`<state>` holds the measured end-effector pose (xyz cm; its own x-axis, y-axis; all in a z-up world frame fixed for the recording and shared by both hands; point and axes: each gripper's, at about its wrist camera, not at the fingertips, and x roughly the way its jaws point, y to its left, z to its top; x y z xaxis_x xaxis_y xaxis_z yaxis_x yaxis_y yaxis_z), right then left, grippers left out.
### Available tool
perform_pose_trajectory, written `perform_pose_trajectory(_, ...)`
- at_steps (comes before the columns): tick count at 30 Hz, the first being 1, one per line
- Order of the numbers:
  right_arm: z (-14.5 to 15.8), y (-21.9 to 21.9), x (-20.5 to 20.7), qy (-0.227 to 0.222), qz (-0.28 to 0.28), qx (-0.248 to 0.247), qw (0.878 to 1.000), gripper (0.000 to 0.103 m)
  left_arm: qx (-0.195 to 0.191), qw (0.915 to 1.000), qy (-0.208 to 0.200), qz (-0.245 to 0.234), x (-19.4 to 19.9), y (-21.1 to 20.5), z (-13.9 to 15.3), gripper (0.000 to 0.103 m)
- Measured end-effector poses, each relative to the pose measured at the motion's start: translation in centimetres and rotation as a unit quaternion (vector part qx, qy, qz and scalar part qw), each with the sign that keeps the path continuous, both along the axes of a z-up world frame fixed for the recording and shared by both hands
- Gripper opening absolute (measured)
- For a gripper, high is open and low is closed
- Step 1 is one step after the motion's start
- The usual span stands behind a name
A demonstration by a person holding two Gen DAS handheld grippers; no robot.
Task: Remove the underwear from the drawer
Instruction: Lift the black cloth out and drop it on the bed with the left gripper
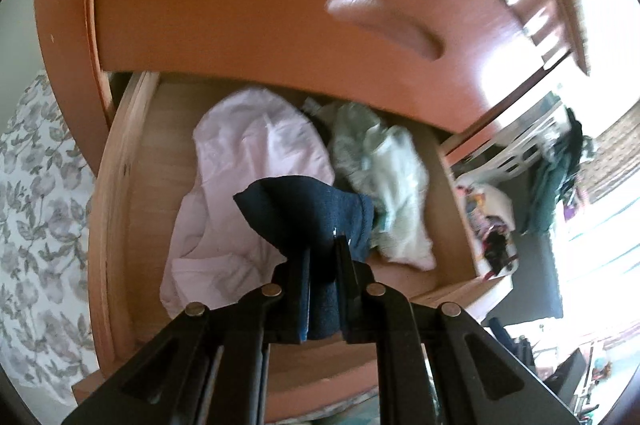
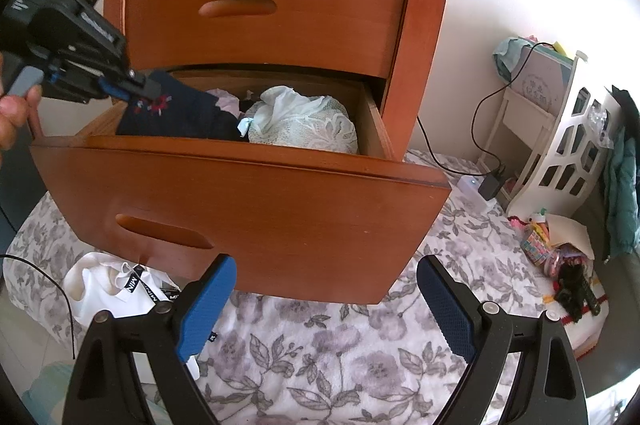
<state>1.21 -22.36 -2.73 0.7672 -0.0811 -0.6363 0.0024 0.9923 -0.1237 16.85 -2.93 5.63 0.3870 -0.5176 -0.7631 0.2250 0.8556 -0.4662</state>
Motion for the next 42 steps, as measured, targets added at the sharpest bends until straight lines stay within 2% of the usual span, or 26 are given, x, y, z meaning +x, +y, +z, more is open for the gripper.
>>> perform_pose_trajectory(10, 0.0, 0.1, -0.1, -0.002, 0.001, -0.006, 1.0, 0.093, -0.062, 0.9957, -0.069, -0.003, -1.3, 1.1, 4.0, 0.011)
perform_pose_trajectory(17, 0.0, 0.1, -0.1, -0.003, 0.002, -0.008, 1.0, 0.093, -0.104, 0.9849, -0.139, 0.003, -4.4, 3.1, 8.5, 0.01)
perform_pose_trajectory(25, 0.1, 0.1, -0.2, -0.005, 0.0, -0.007, 1.0, 0.093, -0.109, 0.9731, -0.203, 0.005, -8.7, 4.9, 12.2, 0.007)
perform_pose_trajectory(26, 0.1, 0.1, -0.2, -0.005, -0.001, -0.007, 1.0, 0.093, -0.109, 0.9726, -0.205, 0.005, -9.1, 4.9, 12.2, 0.003)
perform_pose_trajectory(29, 0.1, 0.2, -0.2, -0.007, 0.0, -0.009, 1.0, 0.093, -0.104, 0.9738, -0.202, 0.005, -9.6, 4.8, 11.8, 0.003)
perform_pose_trajectory(33, 0.1, 0.5, -0.4, -0.01, 0.001, -0.015, 1.0, 0.093, -0.1, 0.9825, -0.157, 0.008, -8.9, 4.3, 9.1, 0.002)
perform_pose_trajectory(42, 0.1, 0.3, -0.4, -0.011, 0.0, -0.012, 1.0, 0.093, -0.073, 0.9905, -0.115, 0.021, -9.8, 4.3, 5.0, 0.002)
